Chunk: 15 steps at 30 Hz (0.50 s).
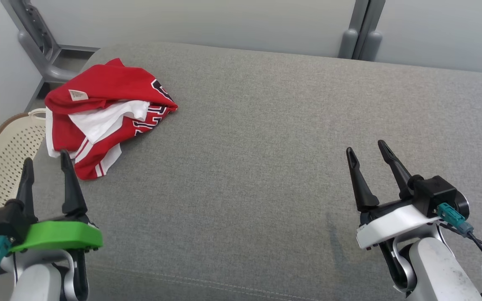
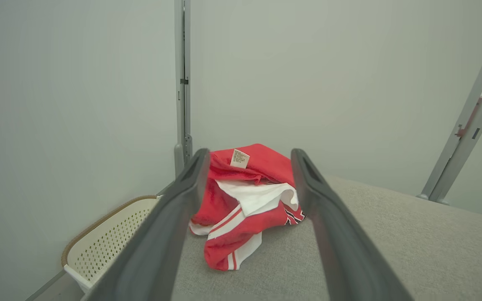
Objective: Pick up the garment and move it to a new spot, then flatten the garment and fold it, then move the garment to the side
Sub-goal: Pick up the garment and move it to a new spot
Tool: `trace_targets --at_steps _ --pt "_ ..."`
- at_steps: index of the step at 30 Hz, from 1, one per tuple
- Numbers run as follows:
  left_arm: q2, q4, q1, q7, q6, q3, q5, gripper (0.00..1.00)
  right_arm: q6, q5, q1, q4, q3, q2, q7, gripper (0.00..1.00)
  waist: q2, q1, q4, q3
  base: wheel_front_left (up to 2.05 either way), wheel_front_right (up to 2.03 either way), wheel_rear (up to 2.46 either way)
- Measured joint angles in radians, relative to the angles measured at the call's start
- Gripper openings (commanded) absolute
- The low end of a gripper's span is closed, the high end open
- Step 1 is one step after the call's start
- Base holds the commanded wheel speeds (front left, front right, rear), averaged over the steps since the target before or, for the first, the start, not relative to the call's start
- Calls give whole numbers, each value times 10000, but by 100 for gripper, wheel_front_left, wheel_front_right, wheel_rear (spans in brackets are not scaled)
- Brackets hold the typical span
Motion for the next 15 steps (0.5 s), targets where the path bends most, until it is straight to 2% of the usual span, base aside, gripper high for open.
trace_targets --at_steps 8,15 --pt "-276 -439 1122 -31 173 -253 529 100 -2 -2 244 33 -127 136 0 100 0 0 135 -261 0 0 0" --pt "-303 -443 1272 -29 221 -447 732 100 -2 -6 337 48 -178 198 0 100 0 0 261 -327 0 0 0"
